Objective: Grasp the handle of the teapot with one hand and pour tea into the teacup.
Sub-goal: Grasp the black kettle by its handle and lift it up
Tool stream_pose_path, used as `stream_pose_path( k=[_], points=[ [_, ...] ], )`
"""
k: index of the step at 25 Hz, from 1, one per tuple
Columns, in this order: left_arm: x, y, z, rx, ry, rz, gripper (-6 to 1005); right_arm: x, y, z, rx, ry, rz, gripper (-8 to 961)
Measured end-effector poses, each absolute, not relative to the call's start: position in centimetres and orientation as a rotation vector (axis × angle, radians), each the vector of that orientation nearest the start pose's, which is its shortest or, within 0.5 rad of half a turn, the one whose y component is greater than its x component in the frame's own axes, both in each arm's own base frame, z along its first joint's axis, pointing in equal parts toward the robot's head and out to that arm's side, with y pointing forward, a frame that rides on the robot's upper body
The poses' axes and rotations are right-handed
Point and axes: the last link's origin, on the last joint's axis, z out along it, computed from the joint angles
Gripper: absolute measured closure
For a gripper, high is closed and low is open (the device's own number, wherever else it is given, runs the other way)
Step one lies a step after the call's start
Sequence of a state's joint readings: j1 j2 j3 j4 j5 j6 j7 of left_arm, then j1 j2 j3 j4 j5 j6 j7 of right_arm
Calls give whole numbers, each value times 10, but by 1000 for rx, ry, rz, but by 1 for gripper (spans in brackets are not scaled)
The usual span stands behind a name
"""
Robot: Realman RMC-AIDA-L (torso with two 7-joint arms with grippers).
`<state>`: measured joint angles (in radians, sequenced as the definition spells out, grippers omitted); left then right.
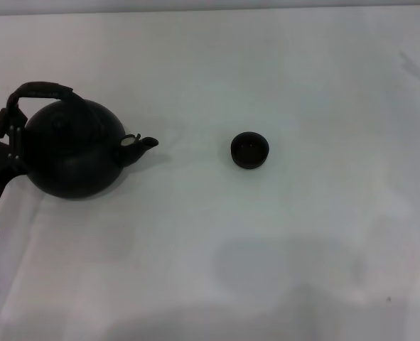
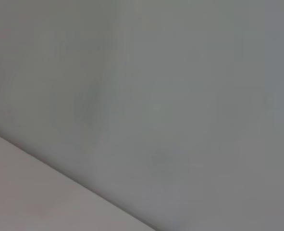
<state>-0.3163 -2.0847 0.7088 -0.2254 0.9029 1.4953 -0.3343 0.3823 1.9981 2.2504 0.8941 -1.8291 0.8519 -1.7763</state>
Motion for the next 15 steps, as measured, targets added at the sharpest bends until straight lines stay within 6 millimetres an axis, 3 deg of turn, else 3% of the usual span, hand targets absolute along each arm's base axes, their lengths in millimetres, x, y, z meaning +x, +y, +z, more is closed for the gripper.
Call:
stream_pose_path(
  k=[12,15],
  points=[
    [-342,247,-38,-1672,-709,-880,869,330,385,92,-2082,508,205,104],
    [-336,262,-32,-1687,-697,-923,869,330,385,91,-2085,502,222,104]
  ],
)
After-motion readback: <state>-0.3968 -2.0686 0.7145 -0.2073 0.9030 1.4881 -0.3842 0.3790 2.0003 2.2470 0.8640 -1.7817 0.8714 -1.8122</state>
